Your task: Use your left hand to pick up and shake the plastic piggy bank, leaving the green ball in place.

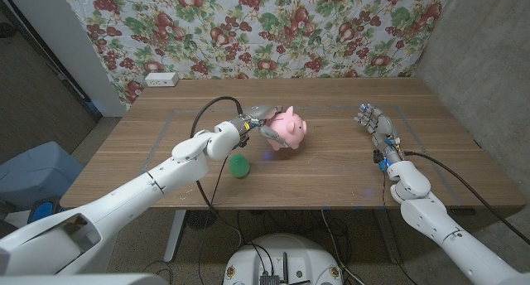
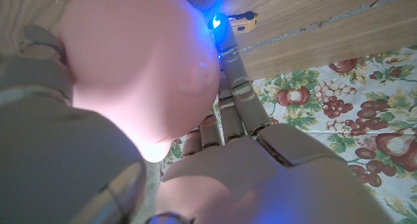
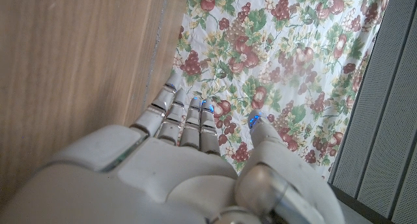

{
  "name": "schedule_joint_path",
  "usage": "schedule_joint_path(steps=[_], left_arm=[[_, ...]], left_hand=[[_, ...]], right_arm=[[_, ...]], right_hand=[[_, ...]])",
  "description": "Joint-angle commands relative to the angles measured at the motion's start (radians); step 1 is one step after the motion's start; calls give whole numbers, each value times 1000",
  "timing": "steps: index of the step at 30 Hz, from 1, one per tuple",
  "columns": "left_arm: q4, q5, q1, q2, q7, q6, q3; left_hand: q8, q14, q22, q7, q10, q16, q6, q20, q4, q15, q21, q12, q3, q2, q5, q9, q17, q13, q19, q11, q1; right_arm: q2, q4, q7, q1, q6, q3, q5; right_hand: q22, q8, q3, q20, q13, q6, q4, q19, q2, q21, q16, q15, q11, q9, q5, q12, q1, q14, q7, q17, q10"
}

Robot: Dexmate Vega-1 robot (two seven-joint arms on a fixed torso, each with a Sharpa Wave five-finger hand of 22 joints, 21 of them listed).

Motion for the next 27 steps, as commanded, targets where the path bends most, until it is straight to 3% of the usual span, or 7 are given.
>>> schedule_joint_path(steps=[1,16,27], left_arm=[[20,-57,12,-21,97,-14,-28],[-2,-118,49,-48,192,28,-61],[-4,-200,73,-72,252,25,-92]], left_hand=[[26,362,4,-109,419,7,492,-89,6,-409,12,3,4,516,7,2,5,27,9,-229,534],[27,366,7,-113,424,7,494,-91,7,-409,38,1,0,514,11,0,11,41,2,-231,532],[27,370,9,-114,425,7,496,-94,8,-409,53,-1,-2,512,14,0,15,49,-3,-233,531]], right_arm=[[-1,6,-5,12,-11,-4,-3],[-3,30,25,53,-29,-18,1],[-4,29,26,51,-24,-13,8]], right_hand=[[4,3,4,1,2,10,6,8,-5,-1,-5,-1,1,6,-3,6,-7,6,-3,2,4],[4,3,4,0,2,10,6,10,-5,-4,-6,-3,2,6,-3,6,-7,6,-4,2,4],[4,3,5,1,2,10,5,12,-5,-6,-7,-1,2,5,-3,5,-7,6,-3,1,3]])
